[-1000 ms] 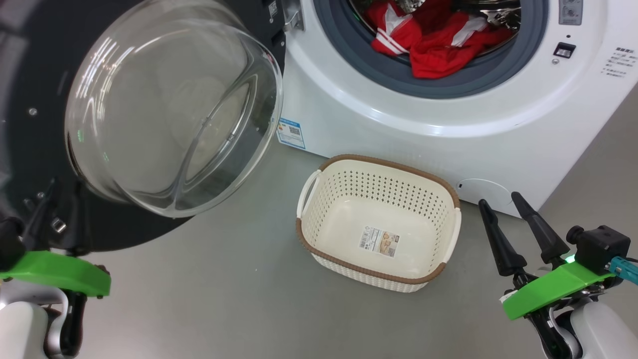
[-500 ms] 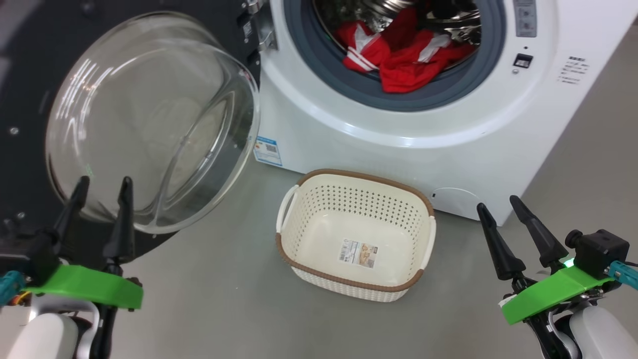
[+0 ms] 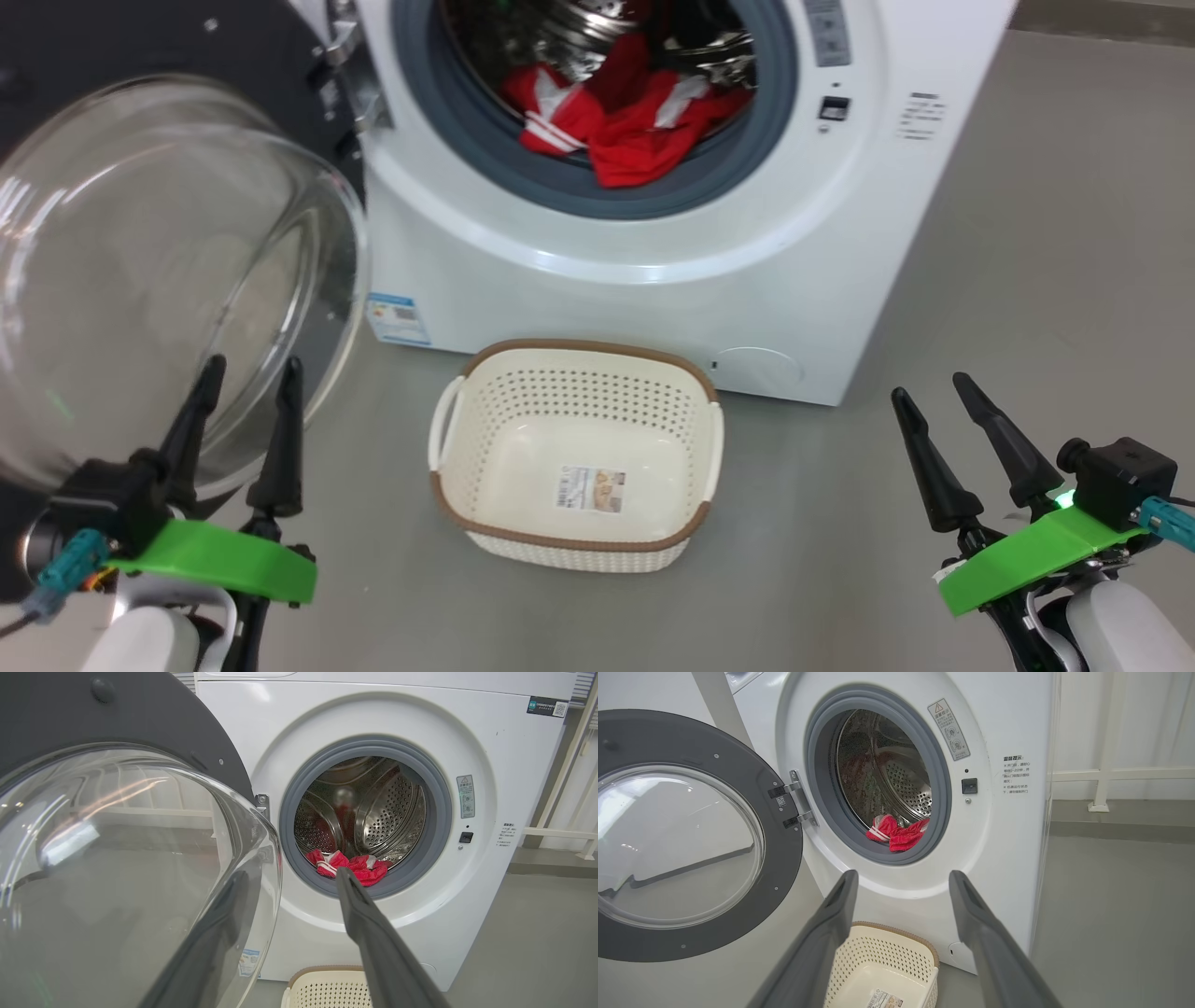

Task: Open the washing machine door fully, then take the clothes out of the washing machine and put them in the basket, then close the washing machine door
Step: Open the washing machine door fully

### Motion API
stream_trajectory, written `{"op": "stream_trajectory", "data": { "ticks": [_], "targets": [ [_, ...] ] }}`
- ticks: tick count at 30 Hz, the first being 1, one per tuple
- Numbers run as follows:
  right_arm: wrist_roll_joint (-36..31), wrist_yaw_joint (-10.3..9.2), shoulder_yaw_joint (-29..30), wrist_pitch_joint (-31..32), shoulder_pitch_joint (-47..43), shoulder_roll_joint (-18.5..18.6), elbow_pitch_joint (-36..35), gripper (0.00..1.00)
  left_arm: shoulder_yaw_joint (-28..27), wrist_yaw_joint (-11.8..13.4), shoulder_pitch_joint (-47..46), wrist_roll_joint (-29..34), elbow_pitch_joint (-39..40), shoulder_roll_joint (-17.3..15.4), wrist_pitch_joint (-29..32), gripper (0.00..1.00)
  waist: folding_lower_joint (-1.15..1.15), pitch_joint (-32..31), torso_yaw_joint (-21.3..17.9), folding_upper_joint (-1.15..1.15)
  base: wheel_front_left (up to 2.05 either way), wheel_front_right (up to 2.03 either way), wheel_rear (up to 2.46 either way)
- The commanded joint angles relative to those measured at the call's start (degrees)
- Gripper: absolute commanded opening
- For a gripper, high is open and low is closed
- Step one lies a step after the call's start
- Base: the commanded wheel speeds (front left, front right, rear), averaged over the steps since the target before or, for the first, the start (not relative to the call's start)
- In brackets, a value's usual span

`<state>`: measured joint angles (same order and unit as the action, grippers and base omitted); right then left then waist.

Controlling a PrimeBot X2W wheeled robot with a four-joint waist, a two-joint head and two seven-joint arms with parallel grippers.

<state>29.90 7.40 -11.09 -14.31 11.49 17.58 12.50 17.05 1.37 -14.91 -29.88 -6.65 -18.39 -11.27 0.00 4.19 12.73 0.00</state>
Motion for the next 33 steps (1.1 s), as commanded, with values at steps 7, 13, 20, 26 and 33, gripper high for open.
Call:
{"op": "stream_trajectory", "data": {
  "ticks": [7, 13, 20, 26, 33],
  "targets": [
    [-1.12, 0.09, -1.15, -0.69, -0.92, 0.82, -1.70, 1.00, -2.76, 0.93, 0.39, 0.40, -1.44, -0.76, -2.39, 1.00, 0.00, -0.98, -8.06, 0.00, 0.00, 0.00, 0.00],
    [-0.91, 0.09, -1.41, -0.69, -0.92, 1.30, -1.37, 1.00, -3.82, 0.14, 1.42, -0.31, -3.54, 0.11, -3.24, 1.00, 0.00, -1.39, -11.41, 0.00, 0.00, 0.00, 0.00],
    [-0.83, 0.09, -1.06, -0.69, -0.89, 1.99, -1.34, 1.00, -5.25, -0.93, 2.78, 0.03, -4.79, 1.06, -3.65, 1.00, 0.00, -1.41, -13.42, 0.00, 0.00, 0.00, 0.00],
    [-0.95, 0.09, -0.06, -0.69, -1.31, 2.13, -1.36, 1.00, -7.21, -1.81, 3.77, 1.52, -4.91, 1.68, -3.71, 1.00, 0.00, -1.56, -14.48, 0.00, 0.00, 0.00, 0.00],
    [-0.64, 0.09, 0.16, -0.69, -1.44, 2.35, -1.21, 1.00, -9.33, -2.25, 4.79, 3.91, -4.56, 2.75, -3.72, 1.00, 0.00, -1.56, -14.81, 0.00, 0.00, 0.00, 0.00]
  ]
}}
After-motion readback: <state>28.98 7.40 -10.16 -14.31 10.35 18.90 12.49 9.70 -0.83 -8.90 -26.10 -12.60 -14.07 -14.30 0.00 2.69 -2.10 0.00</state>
